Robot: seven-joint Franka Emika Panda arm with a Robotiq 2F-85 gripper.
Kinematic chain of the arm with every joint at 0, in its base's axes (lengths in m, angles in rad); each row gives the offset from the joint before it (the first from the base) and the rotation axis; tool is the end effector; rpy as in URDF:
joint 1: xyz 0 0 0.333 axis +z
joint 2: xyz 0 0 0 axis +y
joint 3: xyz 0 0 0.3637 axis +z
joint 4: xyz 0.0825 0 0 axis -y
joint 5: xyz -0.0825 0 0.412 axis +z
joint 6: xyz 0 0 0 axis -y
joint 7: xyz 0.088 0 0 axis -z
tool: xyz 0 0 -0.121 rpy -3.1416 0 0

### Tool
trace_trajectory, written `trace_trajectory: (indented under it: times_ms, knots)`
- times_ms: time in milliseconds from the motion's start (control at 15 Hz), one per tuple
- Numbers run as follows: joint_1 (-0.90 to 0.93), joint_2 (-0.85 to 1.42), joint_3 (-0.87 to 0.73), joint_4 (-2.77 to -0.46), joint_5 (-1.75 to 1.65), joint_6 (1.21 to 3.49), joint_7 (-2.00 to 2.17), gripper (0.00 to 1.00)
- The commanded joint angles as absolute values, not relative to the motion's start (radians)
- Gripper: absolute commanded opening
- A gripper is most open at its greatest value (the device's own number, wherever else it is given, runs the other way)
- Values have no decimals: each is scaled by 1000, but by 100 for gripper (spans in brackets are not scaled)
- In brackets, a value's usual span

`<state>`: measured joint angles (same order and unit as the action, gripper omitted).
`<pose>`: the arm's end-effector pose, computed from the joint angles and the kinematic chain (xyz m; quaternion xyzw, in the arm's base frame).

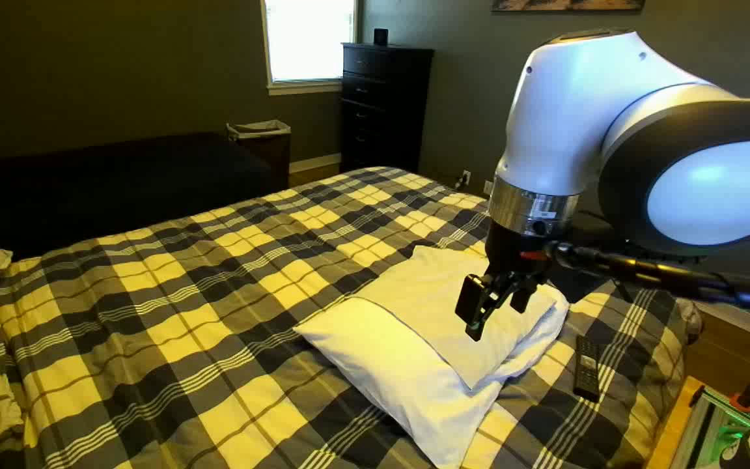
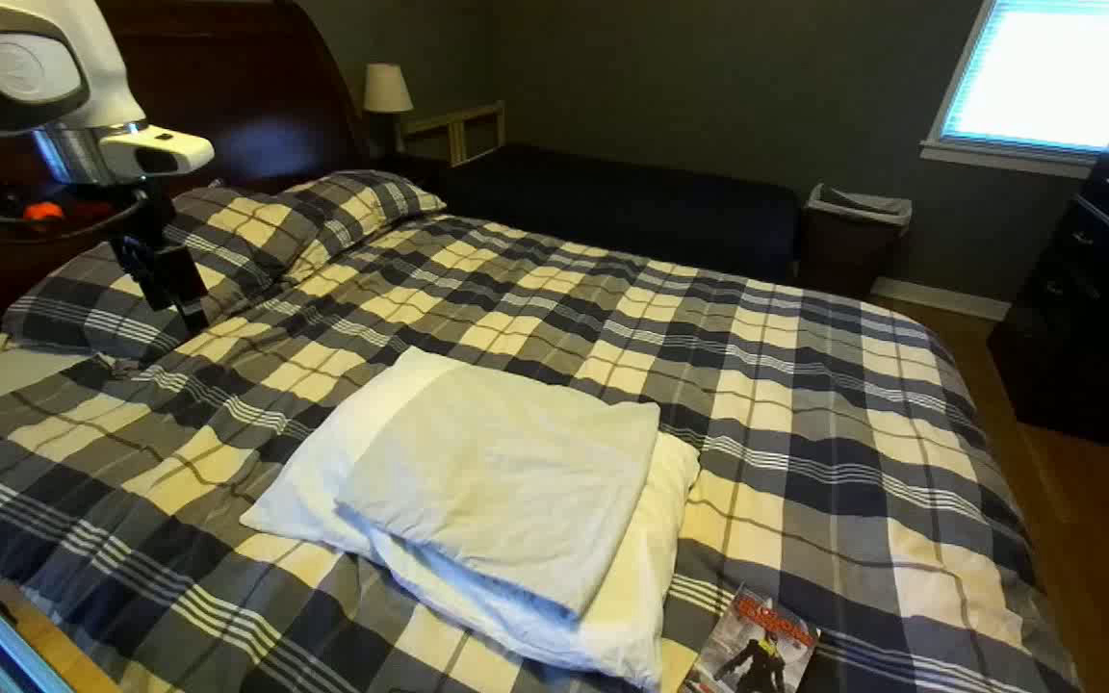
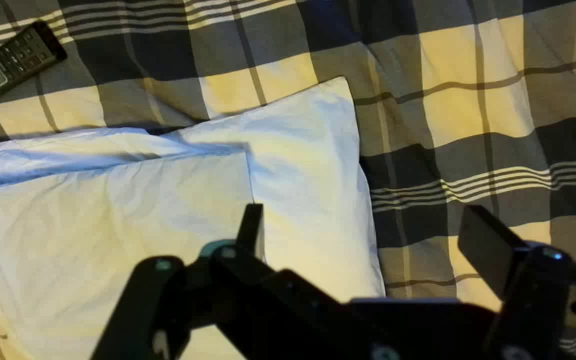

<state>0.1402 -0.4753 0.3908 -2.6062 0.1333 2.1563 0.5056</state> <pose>0.3373 0.2044 0.4121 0.9985 -0.0442 0.0157 0.0280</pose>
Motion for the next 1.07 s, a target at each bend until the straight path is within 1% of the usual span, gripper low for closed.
trace_trajectory:
  times_ms: [0, 267, 533, 800, 1000]
  knots:
    - [159, -472, 372, -2606, 122, 2156, 514, 100]
    - [159, -472, 372, -2606, 122, 2156, 514, 100]
    - [127, -497, 401, -2673, 28, 2192, 574, 100]
    - [102, -485, 424, -2743, -192, 2222, 588, 100]
    - [63, -433, 471, -2783, -372, 2264, 663, 100]
